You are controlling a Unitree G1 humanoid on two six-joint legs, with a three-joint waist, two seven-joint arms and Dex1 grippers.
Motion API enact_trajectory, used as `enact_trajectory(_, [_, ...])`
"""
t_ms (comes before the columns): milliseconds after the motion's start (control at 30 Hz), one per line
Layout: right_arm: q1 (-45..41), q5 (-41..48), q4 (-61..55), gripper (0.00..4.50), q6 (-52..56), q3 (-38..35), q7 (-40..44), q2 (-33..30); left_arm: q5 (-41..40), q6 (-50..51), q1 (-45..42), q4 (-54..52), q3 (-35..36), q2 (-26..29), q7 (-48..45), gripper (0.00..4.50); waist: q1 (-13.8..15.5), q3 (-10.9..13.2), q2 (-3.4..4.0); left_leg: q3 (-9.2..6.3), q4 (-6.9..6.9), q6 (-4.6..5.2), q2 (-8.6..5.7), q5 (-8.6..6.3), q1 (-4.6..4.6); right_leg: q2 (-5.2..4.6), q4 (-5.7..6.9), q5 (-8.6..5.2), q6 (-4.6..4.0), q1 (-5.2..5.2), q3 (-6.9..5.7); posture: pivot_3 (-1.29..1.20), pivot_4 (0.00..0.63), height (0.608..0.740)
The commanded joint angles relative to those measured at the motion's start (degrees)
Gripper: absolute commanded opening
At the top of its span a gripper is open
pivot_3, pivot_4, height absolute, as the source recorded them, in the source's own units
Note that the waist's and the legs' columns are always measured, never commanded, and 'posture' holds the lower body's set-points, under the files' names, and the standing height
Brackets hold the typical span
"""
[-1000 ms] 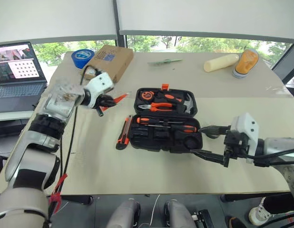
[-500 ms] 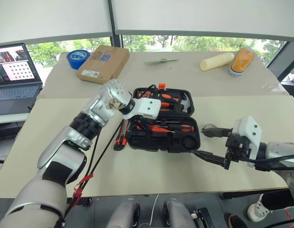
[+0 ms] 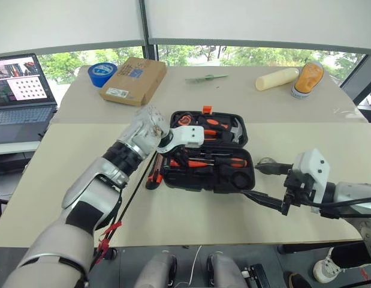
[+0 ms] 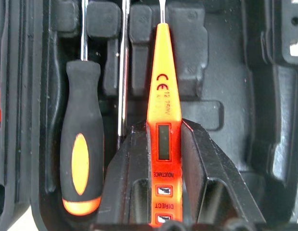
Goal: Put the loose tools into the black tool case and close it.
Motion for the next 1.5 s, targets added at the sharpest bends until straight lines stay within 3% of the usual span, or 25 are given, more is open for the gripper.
enact_trajectory(33, [-0.6, 0.2, -1.8, 4.50, -1.6, -1.4, -0.9, 0.4, 1.9, -1.2, -1.0, 2.7, -0.5, -0.7, 1.2, 0.42, 0.0, 0.0, 0.00, 0.00, 0.00, 0.00, 0.00, 0.00, 0.00, -0.01, -0.01, 0.00, 0.00, 0.00, 0.01, 0.00, 0.150, 0.738])
enact_trajectory(300, [-0.8, -0.2, -1.2, 4.50, -2.3, -0.6, -1.5, 0.9, 1.1, -1.1, -0.3, 0.9, 0.1, -0.7, -1.8, 0.42, 0.0, 0.0, 0.00, 0.00, 0.14, 0.01, 0.00, -0.03, 0.00, -0.01, 0.02, 0.00, 0.00, 0.02, 0.02, 0.00, 0.150, 0.738])
enact_trajectory(367, [-1.1, -0.3, -1.0, 4.50, -2.4, -0.3, -1.6, 1.0, 1.1, -2.6, -0.2, 0.4, 0.3, -0.3, -1.9, 1.43, 0.0, 0.0, 0.00, 0.00, 0.15, 0.00, 0.00, -0.04, 0.00, -0.01, 0.02, 0.00, 0.00, 0.01, 0.03, 0.00, 0.150, 0.738])
enact_trajectory(600, [-0.3, 0.0, -0.8, 4.50, -2.3, -0.3, -1.4, 1.0, -4.4, 3.3, -2.0, -8.4, 5.9, 4.2, -7.7, 3.95, 0.0, 0.0, 0.00, 0.00, 0.17, 0.00, 0.01, -0.04, -0.06, -0.01, 0.05, 0.00, 0.00, -0.07, 0.04, 0.00, 0.150, 0.738])
enact_trajectory(700, [0.0, -0.3, -0.5, 4.50, -2.4, -0.1, -1.2, 1.0, -7.8, 4.0, -0.5, -11.7, 10.4, 7.0, -7.6, 4.14, 0.0, 0.0, 0.01, -0.01, 0.17, -0.01, 0.01, -0.04, -0.05, 0.00, 0.06, 0.00, 0.00, -0.07, 0.04, 0.00, 0.150, 0.738])
enact_trajectory(900, [-0.8, 0.0, 0.5, 4.50, -2.1, -0.2, -1.2, 0.9, -14.5, -3.5, 10.0, -10.0, 19.7, 5.1, 0.8, 1.93, 0.0, -0.1, 0.09, -0.01, 0.21, -0.04, 0.01, -0.05, 0.08, -0.03, 0.07, 0.00, 0.00, 0.05, 0.04, 0.00, 0.150, 0.738])
enact_trajectory(1067, [-3.3, 0.7, 0.3, 4.50, -1.2, 1.3, -1.5, 0.8, -16.2, -10.9, 16.4, -8.9, 22.0, 3.2, 4.7, 0.06, 0.2, 0.0, 0.04, -0.02, 0.29, -0.10, 0.01, -0.02, -0.04, -0.05, 0.07, 0.01, -0.01, -0.05, 0.05, 0.00, 0.150, 0.738])
enact_trajectory(1500, [-4.7, 0.3, 1.6, 4.50, -1.3, 2.9, -1.5, 1.0, -14.8, -15.7, 18.5, -5.4, 20.7, 1.4, 9.2, 0.06, 0.3, 0.0, 0.04, -0.04, 0.28, -0.08, 0.00, -0.06, -0.04, -0.05, 0.07, 0.01, -0.01, -0.02, 0.03, 0.00, 0.150, 0.738])
